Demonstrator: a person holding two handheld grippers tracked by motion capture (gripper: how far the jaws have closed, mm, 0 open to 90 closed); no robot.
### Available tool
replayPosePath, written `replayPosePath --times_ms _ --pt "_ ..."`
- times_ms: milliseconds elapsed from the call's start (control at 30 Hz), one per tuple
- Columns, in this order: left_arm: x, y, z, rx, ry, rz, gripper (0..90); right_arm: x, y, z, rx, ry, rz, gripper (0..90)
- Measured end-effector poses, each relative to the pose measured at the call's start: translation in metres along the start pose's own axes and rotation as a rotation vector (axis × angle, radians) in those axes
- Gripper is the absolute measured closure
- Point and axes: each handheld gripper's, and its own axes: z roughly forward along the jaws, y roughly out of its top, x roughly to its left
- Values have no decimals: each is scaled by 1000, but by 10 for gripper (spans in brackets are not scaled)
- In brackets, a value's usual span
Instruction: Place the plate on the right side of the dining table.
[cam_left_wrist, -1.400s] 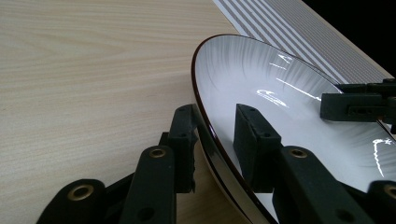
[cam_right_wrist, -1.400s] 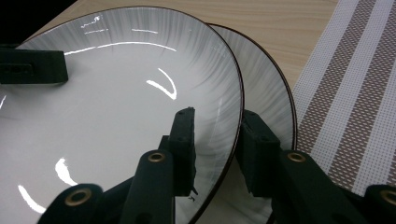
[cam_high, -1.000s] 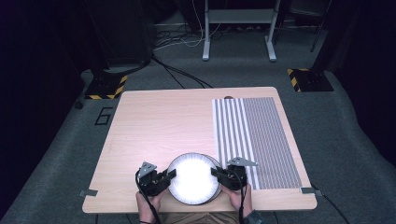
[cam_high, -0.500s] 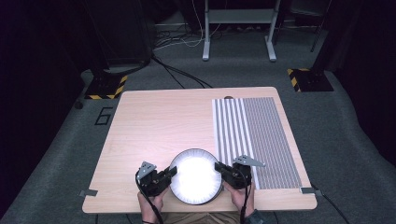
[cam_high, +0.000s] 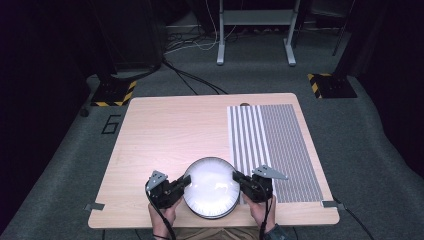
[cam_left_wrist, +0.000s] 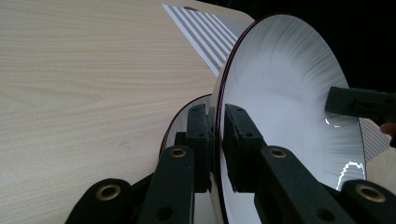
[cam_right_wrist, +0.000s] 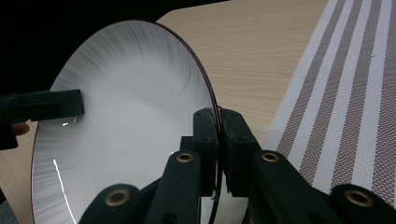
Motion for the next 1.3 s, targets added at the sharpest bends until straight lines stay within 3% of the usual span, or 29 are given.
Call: replayPosePath --times_ms 467,733,1067,1300 --pt "-5 10 7 -8 -31 -1 804 -4 10 -9 -37 -4 -9 848" --pt "-12 17 13 -12 -46 26 806 -8 15 -16 -56 -20 -17 849" --pt "-18 23 20 -7 -61 36 803 -12 21 -23 -67 -47 -45 849" --pt "-23 28 24 -9 -80 42 802 -15 25 -30 -89 -46 -37 847"
